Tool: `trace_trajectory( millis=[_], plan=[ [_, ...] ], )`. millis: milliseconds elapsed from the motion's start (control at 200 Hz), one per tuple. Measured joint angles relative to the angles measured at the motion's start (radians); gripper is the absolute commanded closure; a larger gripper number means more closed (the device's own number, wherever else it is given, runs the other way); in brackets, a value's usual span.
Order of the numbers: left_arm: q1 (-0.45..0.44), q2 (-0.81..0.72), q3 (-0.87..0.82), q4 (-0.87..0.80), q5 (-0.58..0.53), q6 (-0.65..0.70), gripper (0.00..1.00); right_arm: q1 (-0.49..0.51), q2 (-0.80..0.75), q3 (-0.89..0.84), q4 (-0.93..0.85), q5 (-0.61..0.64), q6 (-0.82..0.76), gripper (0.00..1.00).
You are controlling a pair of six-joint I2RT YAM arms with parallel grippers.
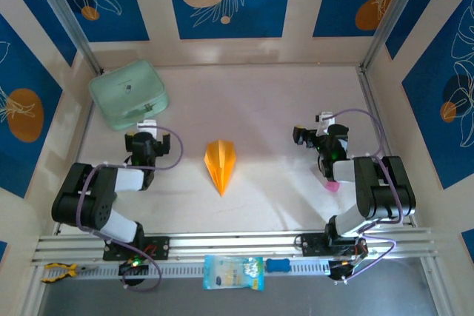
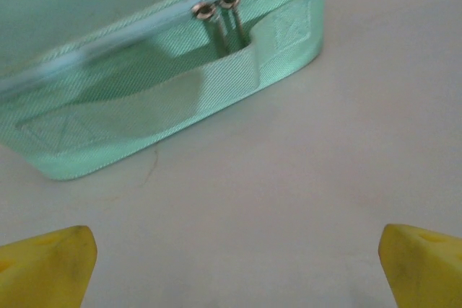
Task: Fold a paper plane with a square sheet of paper (pick it up from the middle)
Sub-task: Reset both arms
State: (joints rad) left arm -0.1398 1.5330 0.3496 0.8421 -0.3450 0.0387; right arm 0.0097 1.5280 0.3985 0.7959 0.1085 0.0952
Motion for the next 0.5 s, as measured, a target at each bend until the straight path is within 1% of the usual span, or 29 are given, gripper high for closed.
trace_trajectory(
  millis=[80,190,500],
  plan=[
    [0.021,0.03,-0.002,0.008,0.033,-0.006,0.0,0.0,0.0,0.0,0.0,0.0,0.002,0.01],
    [0.037,0.032,0.0,0.052,0.064,-0.011,0.0,0.0,0.0,0.0,0.0,0.0,0.003,0.01],
    [0.039,0.032,0.001,0.092,0.129,-0.01,0.0,-0.001,0.0,0.0,0.0,-0.001,0.003,0.01]
  ],
)
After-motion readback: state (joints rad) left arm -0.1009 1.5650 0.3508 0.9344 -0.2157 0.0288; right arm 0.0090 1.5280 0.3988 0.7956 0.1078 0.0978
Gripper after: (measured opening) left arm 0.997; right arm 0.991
